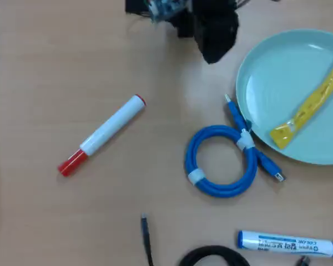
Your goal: Pick up the yellow coffee stick, then put it in the green bowl
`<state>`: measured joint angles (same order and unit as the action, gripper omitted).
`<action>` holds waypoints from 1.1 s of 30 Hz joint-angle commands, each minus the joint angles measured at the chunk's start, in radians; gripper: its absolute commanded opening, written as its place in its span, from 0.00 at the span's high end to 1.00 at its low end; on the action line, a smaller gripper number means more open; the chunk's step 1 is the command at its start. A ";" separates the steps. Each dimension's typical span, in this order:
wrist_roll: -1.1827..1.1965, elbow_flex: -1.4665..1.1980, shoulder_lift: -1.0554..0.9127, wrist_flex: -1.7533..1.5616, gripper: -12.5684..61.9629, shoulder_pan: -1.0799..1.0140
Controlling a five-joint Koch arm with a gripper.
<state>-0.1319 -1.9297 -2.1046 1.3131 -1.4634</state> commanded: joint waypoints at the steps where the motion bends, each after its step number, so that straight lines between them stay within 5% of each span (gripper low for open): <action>1: -0.031 -0.017 -0.109 -0.147 0.94 -0.015; 9: -0.020 -0.339 -0.273 -0.351 0.94 -0.040; 33: 0.075 -1.088 -0.272 -1.250 0.94 -0.100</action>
<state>-0.0614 -2.9959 -2.2718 0.1028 -1.5585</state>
